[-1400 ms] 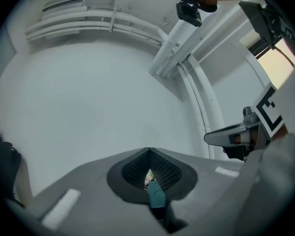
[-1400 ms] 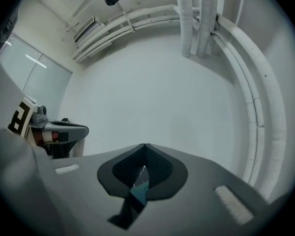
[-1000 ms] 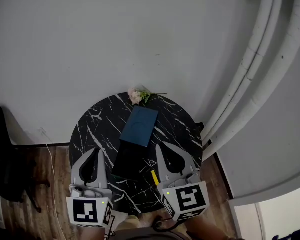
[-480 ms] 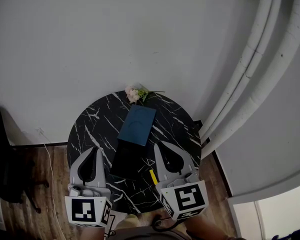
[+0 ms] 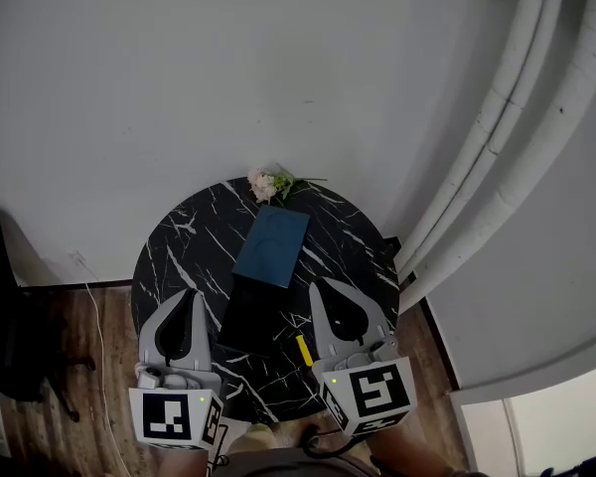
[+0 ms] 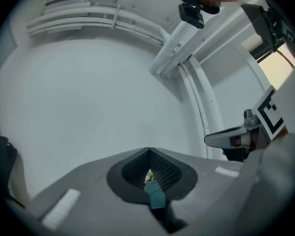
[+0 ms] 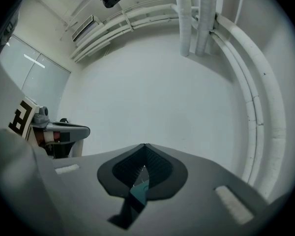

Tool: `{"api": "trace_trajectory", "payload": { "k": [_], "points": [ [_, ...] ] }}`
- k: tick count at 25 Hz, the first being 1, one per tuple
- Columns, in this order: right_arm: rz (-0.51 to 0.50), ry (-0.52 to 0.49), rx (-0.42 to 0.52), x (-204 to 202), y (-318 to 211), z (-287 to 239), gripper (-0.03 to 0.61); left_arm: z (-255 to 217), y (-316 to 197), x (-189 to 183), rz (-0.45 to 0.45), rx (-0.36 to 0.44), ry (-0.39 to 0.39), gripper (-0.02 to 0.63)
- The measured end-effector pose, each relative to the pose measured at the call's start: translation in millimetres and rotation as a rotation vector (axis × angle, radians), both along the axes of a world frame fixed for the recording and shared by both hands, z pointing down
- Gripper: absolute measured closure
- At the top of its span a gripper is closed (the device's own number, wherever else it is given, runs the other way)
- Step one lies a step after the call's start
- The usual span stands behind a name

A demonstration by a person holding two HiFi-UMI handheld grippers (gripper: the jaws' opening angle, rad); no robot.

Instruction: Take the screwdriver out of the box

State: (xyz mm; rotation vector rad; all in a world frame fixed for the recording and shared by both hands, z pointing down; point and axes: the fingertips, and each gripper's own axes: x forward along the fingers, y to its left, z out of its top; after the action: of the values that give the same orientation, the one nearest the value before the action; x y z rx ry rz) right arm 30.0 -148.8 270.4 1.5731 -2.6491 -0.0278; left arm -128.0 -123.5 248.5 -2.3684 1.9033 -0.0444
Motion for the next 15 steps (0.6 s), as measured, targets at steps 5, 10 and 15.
{"api": "trace_trajectory", "payload": {
  "k": [5,10,15],
  "points": [
    [-0.001,0.005,0.0,-0.6,0.0,0.9,0.554,0.3,-1.1,1.6,0.006,-0.001,0.0,0.614],
    [0.001,0.006,-0.002,0.3,-1.7,2.6,0.554,1.6,-2.8,2.2,0.007,-0.003,-0.001,0.614],
    [0.002,0.005,-0.002,1.0,-3.6,3.1,0.554,1.0,-4.7,3.0,0.007,-0.002,-0.003,0.614]
  ]
}}
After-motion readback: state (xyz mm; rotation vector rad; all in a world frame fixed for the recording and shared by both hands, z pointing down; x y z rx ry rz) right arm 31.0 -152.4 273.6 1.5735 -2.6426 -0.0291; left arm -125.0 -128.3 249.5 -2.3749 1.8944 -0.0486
